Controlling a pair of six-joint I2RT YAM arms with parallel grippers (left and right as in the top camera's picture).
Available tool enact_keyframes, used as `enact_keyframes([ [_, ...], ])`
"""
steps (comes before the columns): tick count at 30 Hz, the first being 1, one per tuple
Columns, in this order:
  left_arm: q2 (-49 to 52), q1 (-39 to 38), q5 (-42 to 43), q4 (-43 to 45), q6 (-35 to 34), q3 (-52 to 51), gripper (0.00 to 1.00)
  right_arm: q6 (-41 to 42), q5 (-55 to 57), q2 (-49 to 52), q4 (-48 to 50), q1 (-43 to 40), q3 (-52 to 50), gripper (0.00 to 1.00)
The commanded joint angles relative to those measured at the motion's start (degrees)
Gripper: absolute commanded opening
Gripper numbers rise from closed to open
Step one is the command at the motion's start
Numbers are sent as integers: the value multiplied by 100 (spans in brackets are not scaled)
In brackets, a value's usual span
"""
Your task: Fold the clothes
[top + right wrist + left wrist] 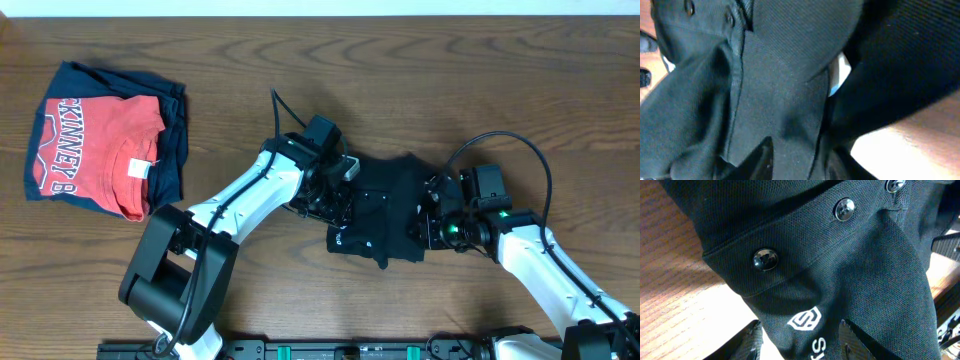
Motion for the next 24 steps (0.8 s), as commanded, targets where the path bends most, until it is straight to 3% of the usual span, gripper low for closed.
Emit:
enact_keyframes([
  [1,31,15,-52,-31,39,-20,51,-76,197,39,-26,-48,-48,37],
  [12,31,15,-52,-28,39,-20,51,24,282,48,118,-48,-109,32],
  [14,31,15,-52,-28,39,-20,51,24,352,48,192,-55,-109,1],
  [24,31,15,-52,-31,39,-20,51,-310,361,-455,55,-55,463,1],
])
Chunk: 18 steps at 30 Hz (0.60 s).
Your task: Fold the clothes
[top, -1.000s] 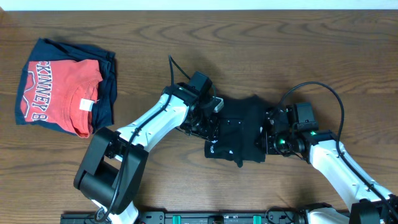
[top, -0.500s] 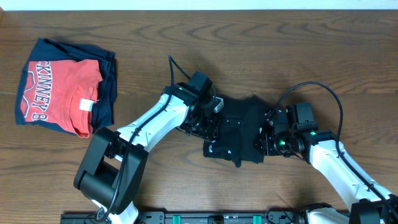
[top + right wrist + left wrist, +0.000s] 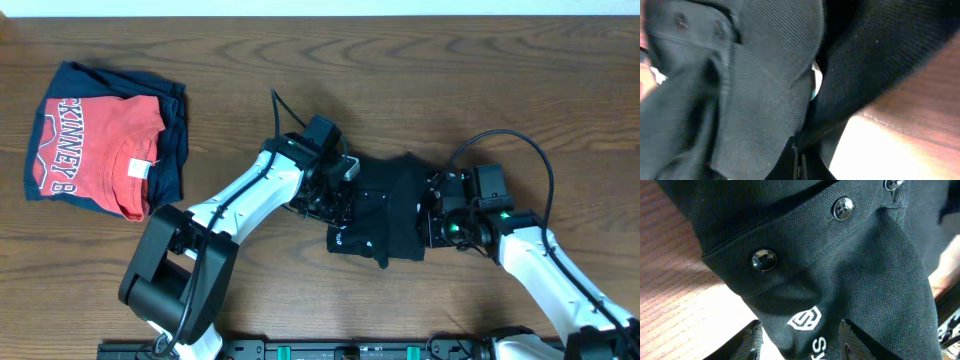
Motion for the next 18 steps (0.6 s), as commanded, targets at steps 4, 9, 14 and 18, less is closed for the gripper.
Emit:
enact_keyframes([
  [4,31,15,-72,-28,39,-20,51,-367,398,-439,-4,-52,603,1],
  [9,31,15,-72,-28,42,-20,51,-365,1008,-435,-72,-52,629,1],
  [14,31,15,-72,-28,42,-20,51,-243,1792,-433,-306,-55,629,3],
  [18,31,15,-72,-33,39,-20,51,103,1856,-442,-533,-55,632,31],
])
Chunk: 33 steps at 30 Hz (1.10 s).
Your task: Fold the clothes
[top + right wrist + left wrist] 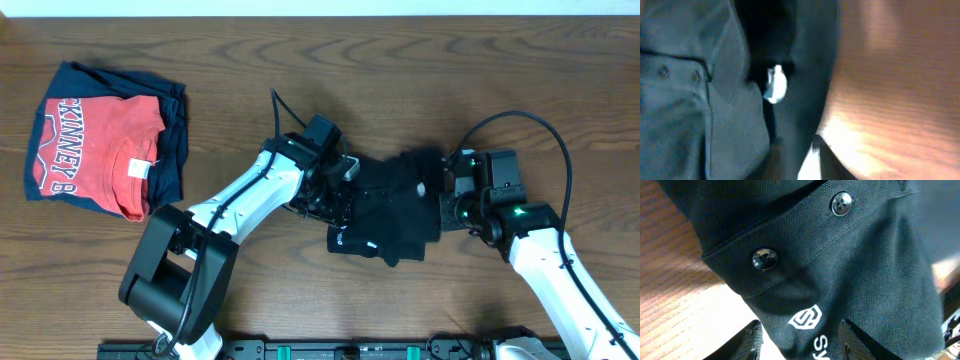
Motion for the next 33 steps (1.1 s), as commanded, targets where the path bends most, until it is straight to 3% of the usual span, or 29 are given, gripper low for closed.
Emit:
enact_keyframes([
  [1,31,15,-70,-33,39,-22,51,326,234,-31,-92,-55,70,31],
  [6,31,15,-70,-76,39,-22,51,175,-977,-271,-98,-50,70,31],
  [10,31,15,-70,-74,39,-22,51,-627,-2516,-492,-160,22,68,36],
  [12,31,15,-70,-76,39,-22,51,-673,-2463,-450,-332,168,59,42],
  [17,31,15,-70,-74,42,-22,51,-667,-2076,-70,-422,702,-151,43],
  [19,31,15,-70,-76,42,-22,51,-658,-2076,168,-168,887,-291,36],
  [23,31,15,-70,-76,42,-22,50,-321,-1497,721,188,1029,-387,10],
  [26,31,15,-81,-94,42,-22,50,337,-656,1139,339,1016,-387,1],
  [33,31,15,-787,-463,42,-22,49,1182,210,1453,264,682,-380,1],
])
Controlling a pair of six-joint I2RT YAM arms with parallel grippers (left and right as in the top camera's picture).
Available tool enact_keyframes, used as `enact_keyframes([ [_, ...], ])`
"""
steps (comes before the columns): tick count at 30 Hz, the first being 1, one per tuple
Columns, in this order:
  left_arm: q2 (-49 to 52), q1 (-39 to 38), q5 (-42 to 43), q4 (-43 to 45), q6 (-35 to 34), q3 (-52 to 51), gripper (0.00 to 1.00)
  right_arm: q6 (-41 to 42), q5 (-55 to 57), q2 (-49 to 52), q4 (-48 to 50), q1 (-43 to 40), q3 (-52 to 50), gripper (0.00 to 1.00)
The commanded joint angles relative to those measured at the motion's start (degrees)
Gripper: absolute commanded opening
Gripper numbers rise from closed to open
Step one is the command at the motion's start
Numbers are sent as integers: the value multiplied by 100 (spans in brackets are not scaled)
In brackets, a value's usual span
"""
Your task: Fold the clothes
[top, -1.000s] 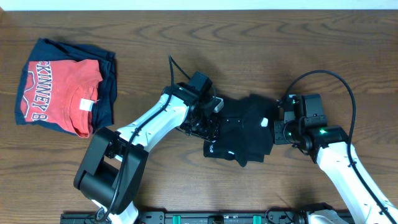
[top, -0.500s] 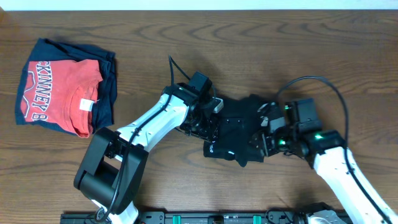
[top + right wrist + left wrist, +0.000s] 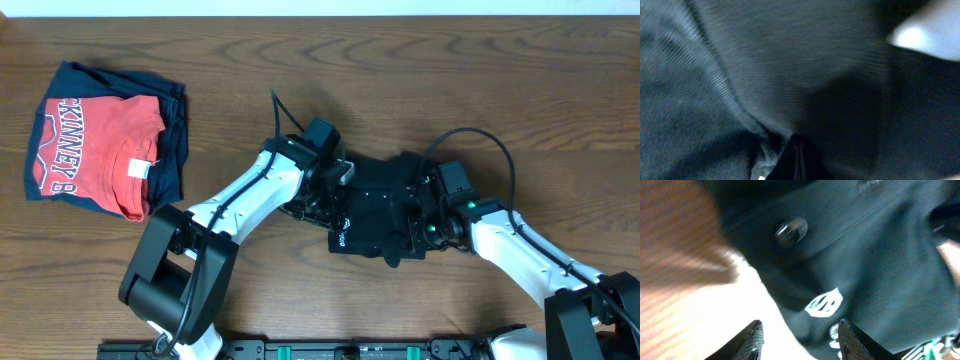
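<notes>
A black polo shirt lies bunched in a compact shape at the table's middle. My left gripper is open at the shirt's left edge, its fingers straddling the hem beside the white logo and a button. In the overhead view the left gripper is mostly hidden under its wrist. My right gripper is shut on a pinch of the shirt's fabric, and cloth fills its view. Overhead, it sits over the shirt's right part.
A folded pile, a red tee on a navy garment, lies at the far left. The brown wooden table extends on all sides. Black cables loop above both wrists.
My right gripper, then beside the shirt's right side holding a lifted edge, is now further left and nearer, over the shirt. The shirt looks more compact. The left wrist view has shifted slightly.
First my right gripper was open on the shirt's right edge while the left stayed open at the left hem. Then the right was shut on fabric. Then it held that edge up to the right, and now it is back over the shirt.
</notes>
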Motion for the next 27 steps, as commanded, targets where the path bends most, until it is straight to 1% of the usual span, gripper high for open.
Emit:
enact_keyframes([
  [1,31,15,-444,-98,42,-20,50,487,796,31,-37,-205,-52,1],
  [5,31,15,-339,-101,31,-20,50,487,765,-267,-131,-214,-11,1],
  [7,26,15,367,-92,37,-17,50,422,566,-496,-232,-214,24,2],
  [9,26,15,1147,-74,42,-17,50,-17,63,-833,-254,-214,31,6],
  [12,26,13,1952,39,37,-17,50,-205,-258,-1353,-313,-214,33,11],
  [14,28,-28,2277,216,33,-17,50,-203,-258,-1676,-356,-214,33,12],
  [17,48,-173,2070,387,-85,-20,35,-201,-256,-1910,-376,-214,33,13],
  [19,120,-328,1672,426,-487,-20,29,-131,-256,-1923,-385,-214,33,13],
  [22,385,-555,1032,365,-1178,-20,19,26,-256,-1864,-428,-214,33,12],
  [23,531,-612,874,332,-1397,-20,19,70,-256,-1836,-442,-214,33,12],
  [24,686,-651,817,310,-1572,-20,19,79,-262,-1825,-442,-214,33,12],
  [25,846,-667,822,289,-1720,-20,14,76,-319,-1803,-439,-214,33,12],
  [27,1193,-664,828,236,-2037,-20,9,-52,-562,-1764,-431,-214,33,12],
])
